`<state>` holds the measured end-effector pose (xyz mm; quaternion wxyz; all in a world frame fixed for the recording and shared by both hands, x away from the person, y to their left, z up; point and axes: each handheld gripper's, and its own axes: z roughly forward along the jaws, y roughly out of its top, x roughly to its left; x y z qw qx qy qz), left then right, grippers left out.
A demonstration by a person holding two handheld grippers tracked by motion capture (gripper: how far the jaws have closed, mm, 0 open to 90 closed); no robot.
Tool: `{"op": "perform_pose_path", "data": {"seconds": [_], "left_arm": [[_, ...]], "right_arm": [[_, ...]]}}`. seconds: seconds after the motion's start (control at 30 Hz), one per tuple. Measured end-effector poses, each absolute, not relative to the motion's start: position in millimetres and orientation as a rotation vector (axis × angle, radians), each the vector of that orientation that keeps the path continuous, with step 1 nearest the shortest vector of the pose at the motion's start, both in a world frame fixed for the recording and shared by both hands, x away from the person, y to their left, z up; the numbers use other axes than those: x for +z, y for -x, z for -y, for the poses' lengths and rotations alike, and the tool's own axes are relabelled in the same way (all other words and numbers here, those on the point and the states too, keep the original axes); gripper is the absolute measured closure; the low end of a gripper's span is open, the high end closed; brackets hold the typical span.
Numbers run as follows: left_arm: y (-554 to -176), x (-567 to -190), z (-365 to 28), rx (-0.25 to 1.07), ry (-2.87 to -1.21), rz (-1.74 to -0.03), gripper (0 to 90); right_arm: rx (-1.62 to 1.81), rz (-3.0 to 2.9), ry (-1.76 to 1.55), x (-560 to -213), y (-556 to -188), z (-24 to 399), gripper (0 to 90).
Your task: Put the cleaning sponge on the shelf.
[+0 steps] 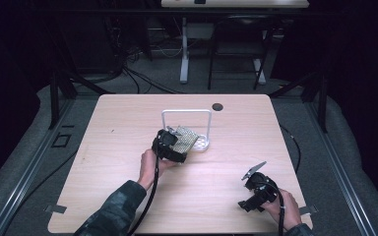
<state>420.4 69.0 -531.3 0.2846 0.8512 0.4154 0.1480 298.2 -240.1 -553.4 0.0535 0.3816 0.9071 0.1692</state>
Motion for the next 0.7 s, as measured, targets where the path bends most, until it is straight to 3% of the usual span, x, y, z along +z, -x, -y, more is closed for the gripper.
{"op": "perform_pose_path", "data": {"seconds": [0.7], "left_arm": [[-440,-541,-42,0.418,-2.216,-1.19,18.5]], "right_arm": [[0.502,-2.778,-1.155,-555,-299,240,13.6]]}}
